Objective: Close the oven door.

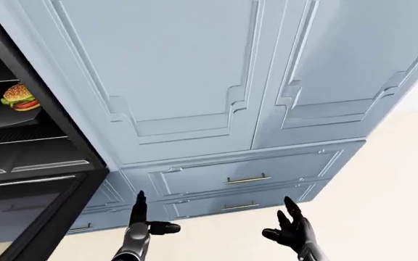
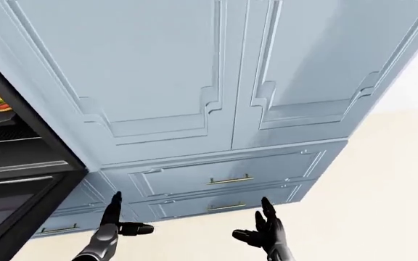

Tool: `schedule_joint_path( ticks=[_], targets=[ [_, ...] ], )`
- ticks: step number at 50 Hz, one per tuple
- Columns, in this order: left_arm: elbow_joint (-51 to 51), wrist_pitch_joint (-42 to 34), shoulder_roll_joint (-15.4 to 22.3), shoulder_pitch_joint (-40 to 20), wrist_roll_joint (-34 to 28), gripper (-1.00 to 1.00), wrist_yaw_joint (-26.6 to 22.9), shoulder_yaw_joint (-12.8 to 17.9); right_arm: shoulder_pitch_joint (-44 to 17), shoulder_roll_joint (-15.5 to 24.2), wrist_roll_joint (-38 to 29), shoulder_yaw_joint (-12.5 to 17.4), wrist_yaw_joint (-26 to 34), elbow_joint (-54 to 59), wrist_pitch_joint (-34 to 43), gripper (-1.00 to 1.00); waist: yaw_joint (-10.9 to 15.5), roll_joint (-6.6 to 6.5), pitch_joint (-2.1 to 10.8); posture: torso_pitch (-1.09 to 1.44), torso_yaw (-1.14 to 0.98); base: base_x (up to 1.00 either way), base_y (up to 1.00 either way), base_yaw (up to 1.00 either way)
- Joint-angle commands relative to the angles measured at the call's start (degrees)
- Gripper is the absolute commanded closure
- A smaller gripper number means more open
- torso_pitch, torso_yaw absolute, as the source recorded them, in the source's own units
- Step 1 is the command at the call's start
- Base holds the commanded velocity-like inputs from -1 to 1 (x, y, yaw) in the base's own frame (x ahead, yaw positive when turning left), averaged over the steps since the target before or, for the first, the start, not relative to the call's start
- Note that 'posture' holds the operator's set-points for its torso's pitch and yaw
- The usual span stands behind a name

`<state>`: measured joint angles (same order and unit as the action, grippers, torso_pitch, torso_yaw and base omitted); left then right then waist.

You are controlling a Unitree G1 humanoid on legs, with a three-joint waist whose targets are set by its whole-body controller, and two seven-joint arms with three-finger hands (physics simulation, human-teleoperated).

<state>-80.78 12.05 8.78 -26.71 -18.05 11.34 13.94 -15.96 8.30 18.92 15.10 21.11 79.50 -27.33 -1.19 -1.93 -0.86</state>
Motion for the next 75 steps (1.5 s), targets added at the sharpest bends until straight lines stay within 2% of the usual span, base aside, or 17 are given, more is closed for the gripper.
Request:
schedule_joint_path(
  ticks=[1, 4, 8, 31, 38, 42, 48, 51, 52, 54, 62, 64, 66, 67, 68, 69, 75],
  targets=[
    [1.52, 1.21, 0.02, -1.48, -0.18, -1.0, 0.17, -0.2, -0.95, 1.11, 0.67, 0.51, 0.17, -1.65, -2.21, -1.0, -0.23, -0.02, 1.34, 0.0, 0.0, 0.0, 0.0, 0.0],
    [1.52, 1.21, 0.04, -1.49, -0.21, -1.0, 0.2, -0.21, -1.2, 1.53, -1.39, -0.68, -6.37, -1.46, -0.68, -1.0, -0.02, 1.24, 1.91, 0.0, 0.0, 0.0, 0.0, 0.0],
    [1.52, 1.17, 0.05, -1.49, -0.24, -1.0, 0.3, -0.21, -0.69, 0.75, 0.69, 1.27, -0.03, -1.48, -4.18, -1.0, -0.19, 1.29, 1.65, 0.0, 0.0, 0.0, 0.0, 0.0],
    [1.52, 1.05, 0.05, -1.49, -0.28, -1.0, 0.29, -0.21, 0.1, 0.8, -0.78, 0.23, -0.73, -1.45, -4.37, -1.0, 2.18, 0.78, 0.82, 0.0, 0.0, 0.0, 0.0, 0.19],
    [1.52, 1.03, 0.02, -1.47, -0.31, -1.0, 0.3, -0.18, 0.0, 0.74, -1.04, 0.16, -0.91, -1.41, -4.21, -1.0, 2.33, 3.05, -0.31, 0.0, 0.0, 0.0, 0.0, 0.27],
    [1.52, 1.05, 0.05, -1.45, -0.27, -1.0, 0.31, -0.16, 0.13, 0.69, -1.09, 0.19, -0.8, -1.4, -4.27, -1.0, 2.17, 2.79, 0.19, 0.0, 0.0, 0.0, 0.0, 0.27],
    [1.51, 0.81, 0.07, -1.47, -0.22, -1.0, 0.32, -0.13, 0.15, 0.63, -1.18, 0.24, -0.76, -1.36, -4.19, -1.0, 1.62, 0.52, 0.21, 0.0, 0.0, 0.0, 0.0, 0.43],
    [1.48, 0.48, 0.04, -1.4, -0.25, -1.0, 0.22, -0.05, 0.24, 0.62, -1.09, 0.34, -0.49, -1.36, -4.26, -1.0, 1.46, -3.5, 1.61, 0.0, 0.0, 0.0, 0.0, 0.48],
    [1.48, 0.46, 0.04, -1.36, -0.28, -1.0, 0.25, -0.03, 0.25, 0.63, -1.09, 0.35, -0.53, -1.35, -4.27, -1.0, 2.12, -1.55, 1.16, 0.0, 0.0, 0.0, 0.0, 0.48],
    [1.46, 0.14, 0.02, -1.3, -0.35, -1.0, 0.17, 0.06, 0.22, 0.64, -1.09, 0.33, -0.52, -1.38, -4.23, -1.0, 2.35, -1.91, 1.1, 0.0, 0.0, 0.0, 0.0, 0.47],
    [1.46, -0.23, 0.0, -1.27, -0.6, -1.0, 0.0, 0.16, 0.23, 0.6, -1.2, 0.18, -0.61, -1.41, -4.21, -1.0, 1.68, 2.34, 0.17, 0.0, 0.0, 0.0, 0.0, 0.48],
    [1.46, -0.23, 0.01, -1.29, -0.6, -1.0, -0.01, 0.17, 0.27, 0.58, -1.18, 0.19, -0.53, -1.41, -4.25, -1.0, 1.47, 4.19, 0.2, 0.0, 0.0, 0.0, 0.0, 0.48],
    [1.47, -0.19, 0.01, -1.32, -0.61, -1.0, 0.04, 0.17, 0.28, 0.58, -1.16, 0.19, -0.48, -1.43, -4.26, -1.0, 1.27, 7.5, 1.06, 0.0, 0.0, 0.0, 0.0, 0.48],
    [1.47, -0.16, -0.02, -1.31, -0.62, -1.0, 0.04, 0.16, 0.27, 0.57, -1.15, 0.19, -0.46, -1.42, -4.27, -1.0, 1.46, 7.37, 1.4, 0.0, 0.0, 0.0, 0.0, 0.48],
    [1.46, -0.14, -0.03, -1.3, -0.65, -1.0, 0.08, 0.13, 0.26, 0.55, -1.15, 0.18, -0.45, -1.42, -4.25, -1.0, 1.03, 5.94, 0.27, 0.0, 0.0, 0.0, 0.0, 0.48],
    [1.46, -0.13, -0.02, -1.31, -0.66, -1.0, 0.09, 0.13, 0.24, 0.53, -1.17, 0.15, -0.46, -1.41, -4.24, -1.0, 1.44, 6.34, 0.22, 0.0, 0.0, 0.0, 0.0, 0.48],
    [1.47, 0.08, -0.07, -1.23, -0.67, -1.0, 0.15, 0.1, 0.09, 0.5, -1.32, 0.02, -0.49, -1.44, -4.04, -1.0, 1.51, 3.56, 0.82, 0.0, 0.0, 0.0, 0.0, 0.48]
  ],
)
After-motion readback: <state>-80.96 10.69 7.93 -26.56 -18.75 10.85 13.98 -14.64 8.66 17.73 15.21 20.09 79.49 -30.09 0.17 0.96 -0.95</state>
